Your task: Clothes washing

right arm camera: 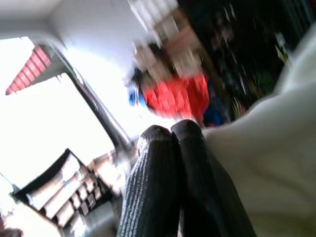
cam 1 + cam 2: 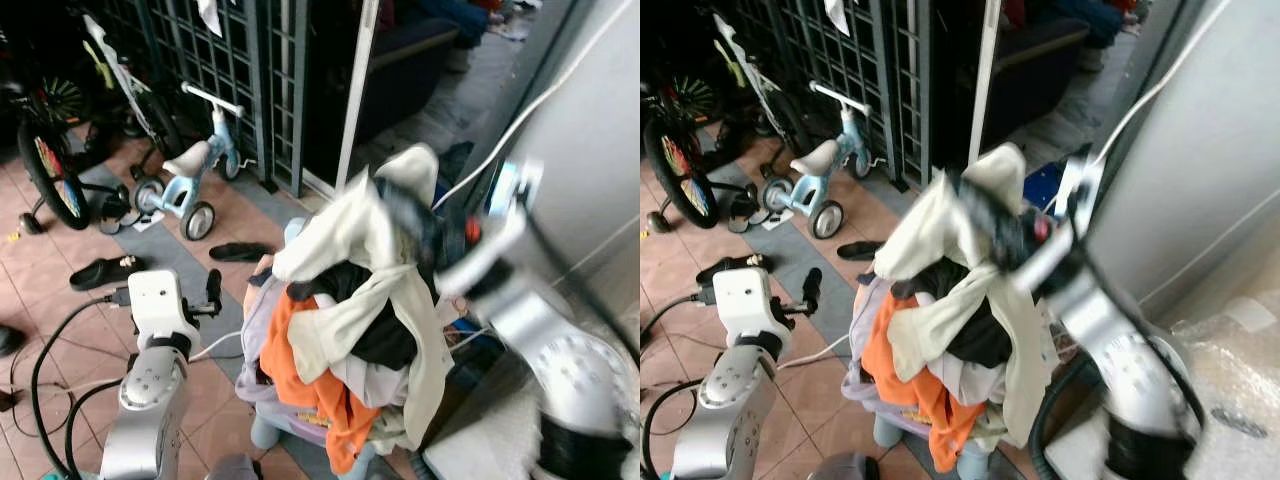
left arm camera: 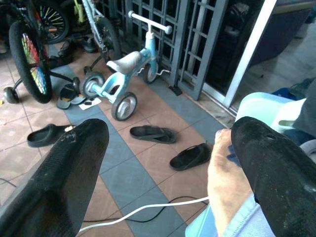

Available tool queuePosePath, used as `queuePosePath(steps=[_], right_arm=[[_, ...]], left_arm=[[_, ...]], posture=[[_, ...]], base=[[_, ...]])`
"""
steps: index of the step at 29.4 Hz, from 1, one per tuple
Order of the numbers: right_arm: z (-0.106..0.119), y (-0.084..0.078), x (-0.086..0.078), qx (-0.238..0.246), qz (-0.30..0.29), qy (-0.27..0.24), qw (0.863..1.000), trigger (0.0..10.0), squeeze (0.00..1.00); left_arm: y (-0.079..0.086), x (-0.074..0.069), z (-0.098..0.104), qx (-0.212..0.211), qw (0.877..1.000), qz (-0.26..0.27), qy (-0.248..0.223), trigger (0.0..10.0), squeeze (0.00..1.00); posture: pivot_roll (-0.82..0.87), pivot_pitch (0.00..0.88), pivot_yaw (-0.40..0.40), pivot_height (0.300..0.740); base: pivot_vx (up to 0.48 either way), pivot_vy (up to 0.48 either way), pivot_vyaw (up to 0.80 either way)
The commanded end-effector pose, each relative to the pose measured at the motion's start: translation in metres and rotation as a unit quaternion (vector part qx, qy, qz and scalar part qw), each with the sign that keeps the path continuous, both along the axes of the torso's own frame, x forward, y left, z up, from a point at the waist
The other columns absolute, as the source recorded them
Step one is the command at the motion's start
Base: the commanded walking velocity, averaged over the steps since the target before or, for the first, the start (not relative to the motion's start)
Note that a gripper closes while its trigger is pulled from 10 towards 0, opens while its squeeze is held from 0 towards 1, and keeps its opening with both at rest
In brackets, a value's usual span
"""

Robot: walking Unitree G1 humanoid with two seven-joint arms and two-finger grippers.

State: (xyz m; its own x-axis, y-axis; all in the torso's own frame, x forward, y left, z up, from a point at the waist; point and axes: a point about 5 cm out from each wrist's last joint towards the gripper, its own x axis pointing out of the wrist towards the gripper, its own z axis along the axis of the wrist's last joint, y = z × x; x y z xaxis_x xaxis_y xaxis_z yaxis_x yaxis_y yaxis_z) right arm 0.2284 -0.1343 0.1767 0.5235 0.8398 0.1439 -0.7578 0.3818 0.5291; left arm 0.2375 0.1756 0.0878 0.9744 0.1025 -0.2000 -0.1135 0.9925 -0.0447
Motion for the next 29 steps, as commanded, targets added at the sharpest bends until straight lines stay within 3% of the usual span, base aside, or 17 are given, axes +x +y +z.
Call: queuePosePath(steps=[1,2,3,4,5,6,10,12,13,15,18,19,24,26,28,29], right_arm=[[-0.003,0.0,0.0,-0.023,0.003,-0.009,1.0,0.0,0.0],[-0.035,-0.011,0.006,-0.145,-0.045,0.009,0.988,0.0,0.0],[-0.049,-0.017,0.01,-0.208,-0.072,0.018,0.975,0.0,0.0],[-0.049,-0.017,0.01,-0.208,-0.072,0.018,0.975,0.0,0.0],[-0.061,-0.024,0.017,-0.263,-0.111,0.024,0.958,2.7,1.0],[-0.066,-0.031,0.024,-0.312,-0.141,0.015,0.939,10.0,1.0],[-0.056,-0.03,0.029,-0.312,-0.16,-0.027,0.936,10.0,1.0],[-0.038,-0.021,0.032,-0.291,-0.162,-0.101,0.938,10.0,1.0],[-0.038,-0.021,0.032,-0.291,-0.162,-0.101,0.938,10.0,1.0],[-0.022,-0.015,0.037,-0.242,-0.178,-0.134,0.944,10.0,1.0],[-0.016,-0.01,0.037,-0.222,-0.161,-0.14,0.952,10.0,1.0],[-0.014,-0.006,0.033,-0.217,-0.12,-0.146,0.958,10.0,1.0],[-0.012,-0.006,0.031,-0.225,-0.096,-0.156,0.957,10.0,1.0],[-0.021,-0.005,0.032,-0.259,-0.098,-0.156,0.948,10.0,1.0],[-0.043,-0.008,0.041,-0.352,-0.148,-0.148,0.912,10.0,1.0],[-0.044,-0.007,0.044,-0.354,-0.16,-0.142,0.911,10.0,1.0]], left_arm=[[-0.002,0.001,-0.001,-0.002,1.0,-0.006,0.002,10.0,0.0],[-0.002,0.002,-0.001,-0.002,1.0,-0.007,0.002,10.0,0.0],[-0.002,0.002,-0.001,-0.002,1.0,-0.008,0.002,10.0,0.0],[-0.002,0.002,-0.001,-0.002,1.0,-0.008,0.002,10.0,0.0],[-0.002,0.002,-0.001,-0.002,1.0,-0.009,0.003,10.0,0.0],[-0.002,0.002,-0.001,-0.002,1.0,-0.011,0.004,10.0,0.0],[-0.003,0.002,-0.001,-0.001,1.0,-0.013,0.004,10.0,0.0],[-0.002,0.002,-0.001,-0.001,1.0,-0.013,0.005,10.0,0.0],[-0.002,0.002,-0.001,-0.001,1.0,-0.013,0.005,10.0,0.0],[-0.002,0.001,-0.001,-0.001,1.0,-0.012,0.006,10.0,0.0],[-0.002,0.001,-0.001,-0.001,1.0,-0.012,0.006,10.0,0.0],[-0.002,0.001,-0.002,-0.001,1.0,-0.012,0.007,10.0,0.0],[-0.002,0.002,-0.002,-0.002,1.0,-0.017,0.008,10.0,0.0],[-0.003,0.002,-0.002,-0.003,1.0,-0.017,0.008,10.0,0.0],[-0.004,0.003,-0.002,-0.003,1.0,-0.019,0.008,10.0,0.0],[-0.004,0.003,-0.002,-0.003,1.0,-0.019,0.008,10.0,0.0]], posture=[[-0.05,0.0,-0.041,0.74],[-0.05,0.0,-0.037,0.74],[-0.05,0.0,-0.036,0.74],[-0.05,0.0,-0.036,0.74],[-0.05,0.0,-0.034,0.74],[-0.05,0.0,-0.033,0.74],[-0.04,0.0,-0.034,0.74],[-0.04,0.0,-0.035,0.74],[-0.04,0.0,-0.035,0.74],[-0.04,0.0,-0.036,0.74],[-0.04,0.0,-0.036,0.74],[-0.04,0.0,-0.034,0.74],[-0.05,0.0,-0.033,0.74],[-0.05,0.0,-0.032,0.74],[-0.05,0.0,-0.032,0.74],[-0.04,0.0,-0.032,0.74]], base=[[0.0,0.0,0.0],[0.0,0.0,0.0],[0.0,0.0,0.0],[0.0,0.0,0.0],[0.0,0.0,0.0],[0.0,0.0,0.0],[0.0,0.0,0.0],[0.0,0.0,0.0],[0.0,0.0,0.0],[0.0,0.0,0.0],[0.0,0.0,0.0],[0.0,0.0,0.0],[0.0,0.0,0.0],[0.0,0.0,0.0],[0.0,0.0,0.0],[0.0,0.0,0.0]])
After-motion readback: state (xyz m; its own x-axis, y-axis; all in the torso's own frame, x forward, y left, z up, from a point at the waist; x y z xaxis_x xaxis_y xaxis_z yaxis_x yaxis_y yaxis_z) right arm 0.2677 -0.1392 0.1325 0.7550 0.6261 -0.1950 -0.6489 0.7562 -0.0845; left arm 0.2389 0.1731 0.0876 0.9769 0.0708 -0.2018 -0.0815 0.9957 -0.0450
